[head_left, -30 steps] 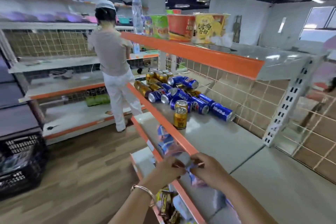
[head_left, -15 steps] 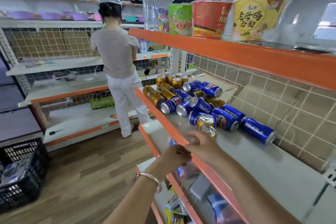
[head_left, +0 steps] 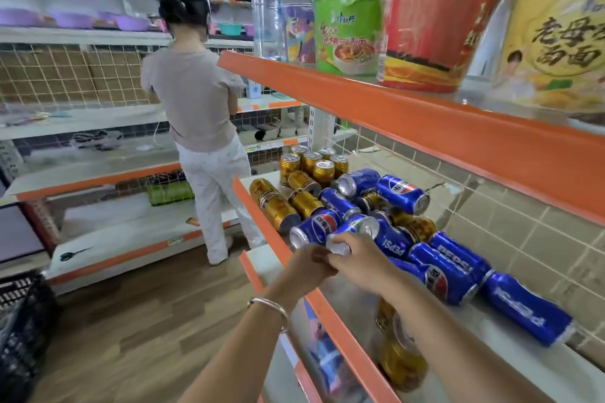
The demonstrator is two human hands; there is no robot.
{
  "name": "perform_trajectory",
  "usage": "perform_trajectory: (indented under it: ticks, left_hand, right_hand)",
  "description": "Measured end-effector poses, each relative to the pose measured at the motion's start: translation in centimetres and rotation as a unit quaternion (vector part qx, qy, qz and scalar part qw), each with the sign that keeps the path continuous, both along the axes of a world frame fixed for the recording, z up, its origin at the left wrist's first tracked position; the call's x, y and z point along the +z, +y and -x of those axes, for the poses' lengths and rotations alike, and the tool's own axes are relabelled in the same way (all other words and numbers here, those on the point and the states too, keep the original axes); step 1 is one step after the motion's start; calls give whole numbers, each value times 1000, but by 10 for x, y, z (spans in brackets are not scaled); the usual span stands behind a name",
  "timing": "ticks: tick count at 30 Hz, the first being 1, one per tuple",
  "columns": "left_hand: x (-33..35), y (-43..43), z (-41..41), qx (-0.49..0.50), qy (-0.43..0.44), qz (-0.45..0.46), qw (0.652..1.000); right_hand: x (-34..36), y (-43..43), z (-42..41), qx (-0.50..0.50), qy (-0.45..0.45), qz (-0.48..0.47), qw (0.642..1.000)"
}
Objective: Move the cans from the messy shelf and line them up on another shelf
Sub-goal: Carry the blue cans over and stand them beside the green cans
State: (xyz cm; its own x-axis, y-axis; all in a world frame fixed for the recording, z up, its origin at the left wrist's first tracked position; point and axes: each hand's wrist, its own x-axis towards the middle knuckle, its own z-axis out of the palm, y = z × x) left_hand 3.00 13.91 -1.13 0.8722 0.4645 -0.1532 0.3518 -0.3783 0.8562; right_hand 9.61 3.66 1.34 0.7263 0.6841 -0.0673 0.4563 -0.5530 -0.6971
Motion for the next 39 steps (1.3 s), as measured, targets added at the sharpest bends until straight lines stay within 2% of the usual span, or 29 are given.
perform_trajectory:
  ticks: [2,4,9,11,14,16,18,21,26,29,33,36,39]
  left_hand:
    - [0,13,-14,41,-24,4,999]
    - [2,26,-28,75,-40,-36,996]
    - [7,57,-62,43,-29,-135,990]
    - [5,68,-76,20,-4,-158,987]
    - [5,77,-92,-34,77,-189,978]
    - [3,80,-99,-74,140,-217,963]
    - [2,83,-105,-89,170,-235,953]
    - [4,90,-114,-105,174,-235,950]
    - [10,99,-121,-234,190,-257,918]
    - [10,103,-118,-231,177,-267,919]
    - [0,111,-112,-213,152,-267,928]
    - [-5,121,-111,-207,130,-163,956]
    - [-3,129,-117,-197,72,-29,977]
  right_hand:
    - [0,1,-15,-24,-16,14,999]
    - [1,1,-29,-53,-24,39,998]
    - [4,7,-55,-98,-85,97,987]
    - [3,9,-63,-129,-97,119,980]
    - [0,8,-78,-149,-130,192,961]
    - [-3,6,-88,-150,-115,249,950]
    - [-7,9,-95,-151,-90,265,948]
    - [-9,14,-101,-157,-81,249,952]
    - [-12,12,-107,-179,-85,234,952]
    - [-12,12,-105,-199,-114,218,949]
    - [-11,7,-101,-280,-153,158,935]
    - [-10,7,-88,-348,-149,90,921]
    - [-6,8,-79,-417,-139,-33,897]
